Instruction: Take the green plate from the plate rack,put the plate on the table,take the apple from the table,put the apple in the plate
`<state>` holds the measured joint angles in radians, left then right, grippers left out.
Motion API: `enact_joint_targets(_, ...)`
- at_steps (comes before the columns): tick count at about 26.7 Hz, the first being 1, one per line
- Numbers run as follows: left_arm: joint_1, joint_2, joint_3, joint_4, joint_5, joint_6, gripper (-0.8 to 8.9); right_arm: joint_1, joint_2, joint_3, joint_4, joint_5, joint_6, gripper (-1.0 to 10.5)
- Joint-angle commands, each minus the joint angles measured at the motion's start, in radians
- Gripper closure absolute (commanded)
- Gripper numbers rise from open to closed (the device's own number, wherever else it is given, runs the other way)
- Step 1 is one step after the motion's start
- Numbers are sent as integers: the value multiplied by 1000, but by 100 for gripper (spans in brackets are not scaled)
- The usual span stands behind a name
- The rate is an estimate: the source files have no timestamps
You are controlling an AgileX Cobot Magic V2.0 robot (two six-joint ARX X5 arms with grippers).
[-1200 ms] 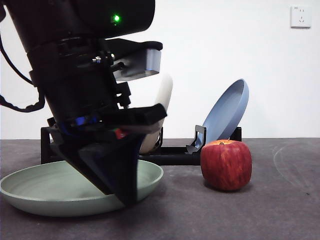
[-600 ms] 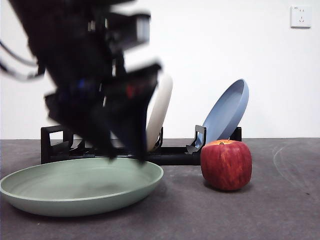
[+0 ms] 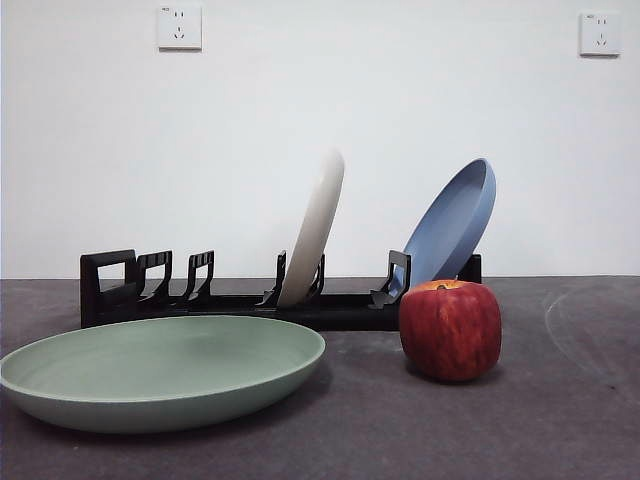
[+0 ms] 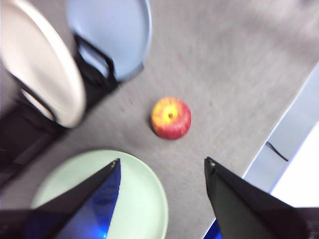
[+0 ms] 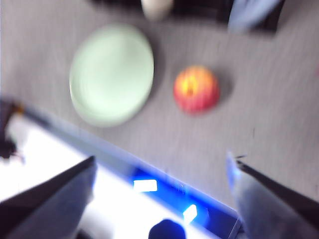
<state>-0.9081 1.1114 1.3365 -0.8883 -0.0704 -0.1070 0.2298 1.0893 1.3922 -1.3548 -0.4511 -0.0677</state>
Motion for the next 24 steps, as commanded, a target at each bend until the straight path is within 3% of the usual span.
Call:
enact_joint_targets(1, 19, -60, 76, -152, 42, 58, 529, 32, -24, -22, -24, -3, -48, 542)
enact_joint_targets(5, 76, -163, 106, -438, 68, 76, 529, 91, -41, -68, -11, -4, -24, 540)
enact_joint_targets(13, 129, -364, 97, -445, 148, 84, 530, 197, -39, -271, 229, 7, 92, 537)
enact_joint_targets(17, 129, -447, 97, -445, 90, 61, 530, 256, -21, -372, 428, 94, 135, 524)
enact_joint_targets(21, 129, -507, 97, -445, 71, 34, 530, 308, 45, -408, 589, 236, 168, 359)
enact_joint_targets(24, 127, -532, 97, -445, 71, 24, 530, 339, 117, -407, 684, 277, 177, 343)
